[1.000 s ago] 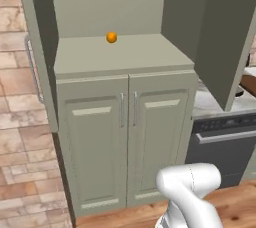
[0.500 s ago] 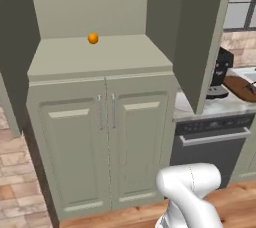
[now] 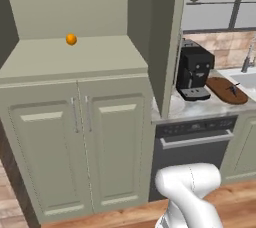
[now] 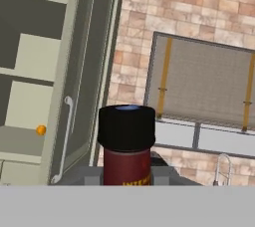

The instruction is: Pick the fish from the plate and place it on the cutting board. Then pick the condiment bottle from the cabinet and place it next to the cutting board.

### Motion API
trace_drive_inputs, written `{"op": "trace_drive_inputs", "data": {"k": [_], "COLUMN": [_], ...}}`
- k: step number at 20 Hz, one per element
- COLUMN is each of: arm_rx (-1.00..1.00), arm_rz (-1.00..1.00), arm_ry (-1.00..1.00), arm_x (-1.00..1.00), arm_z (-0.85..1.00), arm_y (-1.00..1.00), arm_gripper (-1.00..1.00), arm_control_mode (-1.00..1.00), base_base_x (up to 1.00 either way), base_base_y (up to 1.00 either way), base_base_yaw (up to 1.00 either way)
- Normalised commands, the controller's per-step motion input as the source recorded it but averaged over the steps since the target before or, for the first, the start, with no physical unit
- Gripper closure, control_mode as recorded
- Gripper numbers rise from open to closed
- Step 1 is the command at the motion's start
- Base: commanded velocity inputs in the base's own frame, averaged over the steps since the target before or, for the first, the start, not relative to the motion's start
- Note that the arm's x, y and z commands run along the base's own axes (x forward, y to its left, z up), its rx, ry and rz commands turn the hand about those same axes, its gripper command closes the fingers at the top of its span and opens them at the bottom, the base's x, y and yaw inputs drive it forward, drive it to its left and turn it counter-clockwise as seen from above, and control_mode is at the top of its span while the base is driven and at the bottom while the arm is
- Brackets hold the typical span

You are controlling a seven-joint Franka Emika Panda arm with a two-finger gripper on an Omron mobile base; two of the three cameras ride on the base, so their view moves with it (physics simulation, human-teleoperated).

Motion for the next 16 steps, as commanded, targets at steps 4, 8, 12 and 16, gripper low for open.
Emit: {"op": "trace_drive_inputs", "data": {"k": [4, 8, 12, 16], "arm_rx": [0.00, 0.00, 0.00, 0.00], "arm_rz": [0.00, 0.00, 0.00, 0.00], "arm_ry": [0.00, 0.00, 0.00, 0.00], "arm_x": [0.00, 0.00, 0.00, 0.00], "arm_z": [0.00, 0.00, 0.00, 0.00], "arm_y": [0.00, 0.00, 0.00, 0.00], "arm_gripper": [1.00, 1.00, 1.00, 1.00], "arm_control_mode": [1.00, 1.00, 1.00, 1.00], "base_base_x": [0.00, 0.00, 0.00, 0.00], "base_base_y": [-0.48, -0.43, -0.38, -0.37], "base_base_yaw": [0.00, 0.00, 0.00, 0.00]}}
